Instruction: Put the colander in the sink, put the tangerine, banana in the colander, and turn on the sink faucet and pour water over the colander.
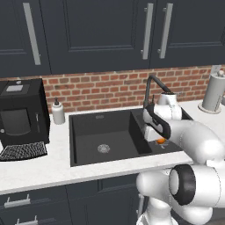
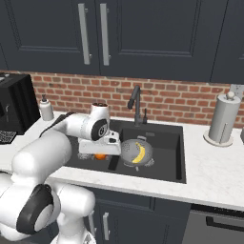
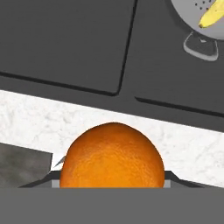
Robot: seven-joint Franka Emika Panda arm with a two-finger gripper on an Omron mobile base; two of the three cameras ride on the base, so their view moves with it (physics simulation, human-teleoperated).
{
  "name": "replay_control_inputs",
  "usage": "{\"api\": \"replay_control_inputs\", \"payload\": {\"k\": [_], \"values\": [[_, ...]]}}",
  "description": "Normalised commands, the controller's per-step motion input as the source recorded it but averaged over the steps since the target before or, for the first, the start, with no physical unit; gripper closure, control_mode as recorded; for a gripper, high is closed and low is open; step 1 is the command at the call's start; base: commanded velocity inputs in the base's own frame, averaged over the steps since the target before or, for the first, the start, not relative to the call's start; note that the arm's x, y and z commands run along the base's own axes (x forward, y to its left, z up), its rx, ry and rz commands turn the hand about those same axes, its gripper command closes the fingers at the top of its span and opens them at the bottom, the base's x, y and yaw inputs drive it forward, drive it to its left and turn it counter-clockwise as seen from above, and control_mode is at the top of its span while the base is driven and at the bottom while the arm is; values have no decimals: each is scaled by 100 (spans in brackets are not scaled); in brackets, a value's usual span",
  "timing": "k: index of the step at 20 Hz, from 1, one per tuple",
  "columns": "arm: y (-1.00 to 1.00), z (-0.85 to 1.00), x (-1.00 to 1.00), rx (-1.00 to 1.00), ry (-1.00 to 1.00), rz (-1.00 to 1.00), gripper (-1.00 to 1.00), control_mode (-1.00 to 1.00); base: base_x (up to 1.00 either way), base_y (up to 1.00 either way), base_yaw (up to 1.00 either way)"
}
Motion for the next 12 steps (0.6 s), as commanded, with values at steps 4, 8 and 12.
{"api": "replay_control_inputs", "payload": {"k": [4,8,12], "values": [[-100,1,0,7,-3,0,100,-100,0,0,0],[-100,0,0,12,-10,4,100,-100,0,0,0],[-93,0,1,16,-18,11,100,-100,0,0,0]]}}
